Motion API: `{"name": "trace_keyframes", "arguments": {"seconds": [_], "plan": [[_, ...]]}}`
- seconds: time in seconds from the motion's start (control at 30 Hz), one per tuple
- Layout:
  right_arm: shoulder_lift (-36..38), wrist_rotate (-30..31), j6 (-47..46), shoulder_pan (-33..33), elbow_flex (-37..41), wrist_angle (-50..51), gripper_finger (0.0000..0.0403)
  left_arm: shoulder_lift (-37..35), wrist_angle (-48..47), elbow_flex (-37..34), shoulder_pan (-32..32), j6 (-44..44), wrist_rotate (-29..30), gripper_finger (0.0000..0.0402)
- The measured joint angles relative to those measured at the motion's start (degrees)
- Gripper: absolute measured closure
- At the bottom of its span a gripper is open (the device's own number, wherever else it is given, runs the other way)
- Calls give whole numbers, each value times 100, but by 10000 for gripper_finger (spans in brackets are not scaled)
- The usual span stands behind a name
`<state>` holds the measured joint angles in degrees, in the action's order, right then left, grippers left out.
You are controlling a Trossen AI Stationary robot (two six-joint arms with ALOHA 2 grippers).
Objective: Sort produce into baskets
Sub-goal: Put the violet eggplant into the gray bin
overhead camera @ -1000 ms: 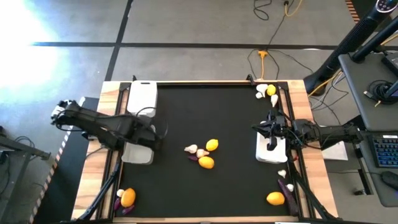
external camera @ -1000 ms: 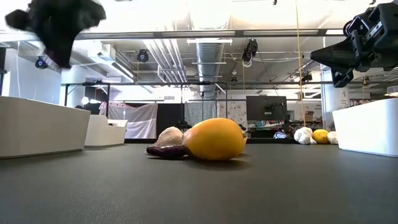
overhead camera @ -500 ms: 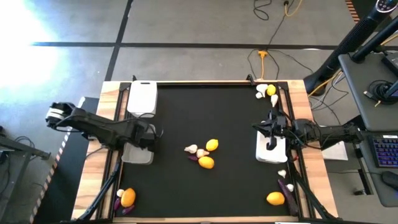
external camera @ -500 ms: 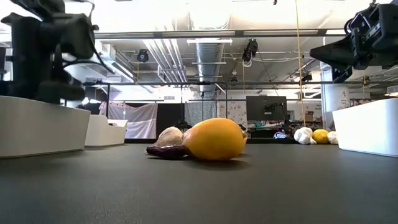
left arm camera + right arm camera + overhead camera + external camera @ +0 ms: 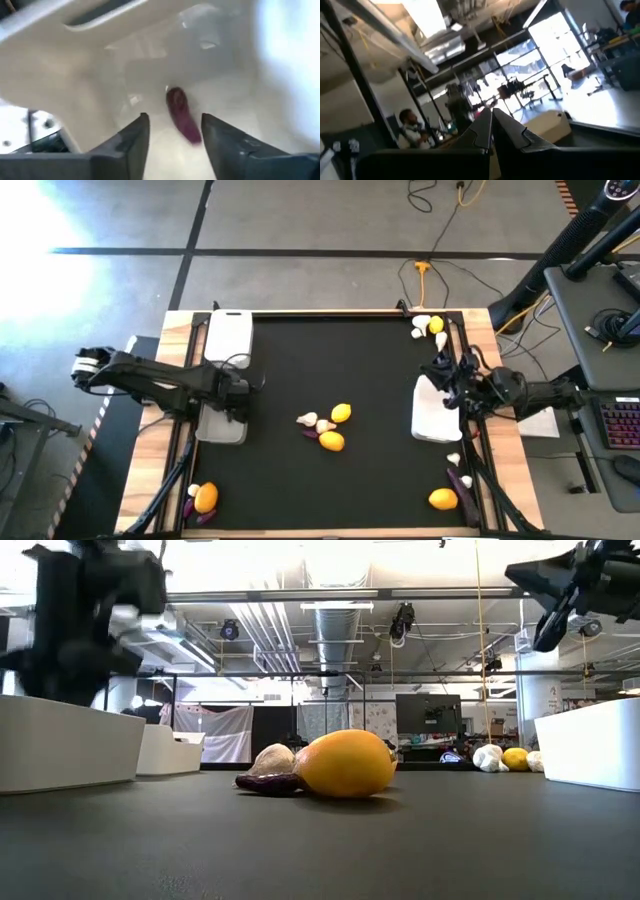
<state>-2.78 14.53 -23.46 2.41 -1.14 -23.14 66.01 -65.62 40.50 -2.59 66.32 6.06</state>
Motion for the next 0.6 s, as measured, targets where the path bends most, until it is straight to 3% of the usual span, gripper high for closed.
{"name": "trace_keyframes", "arguments": {"seconds": [0.1, 0.23, 0.47, 0.6], "plan": [[-197, -151, 53, 7, -305, 359, 394, -158, 104, 813, -129, -449, 272, 193], [-642, -127, 429, 7, -930, 1382, 394, -50, 1831, 1402, -639, -1778, 701, 169], [-1395, -110, 544, 7, -2006, 3650, 394, 1270, 4590, 1138, -1092, -4066, 687, 167], [-1672, -111, 544, 7, -2509, 4607, 394, 2104, 5078, 1107, -1127, -4638, 438, 169]]}}
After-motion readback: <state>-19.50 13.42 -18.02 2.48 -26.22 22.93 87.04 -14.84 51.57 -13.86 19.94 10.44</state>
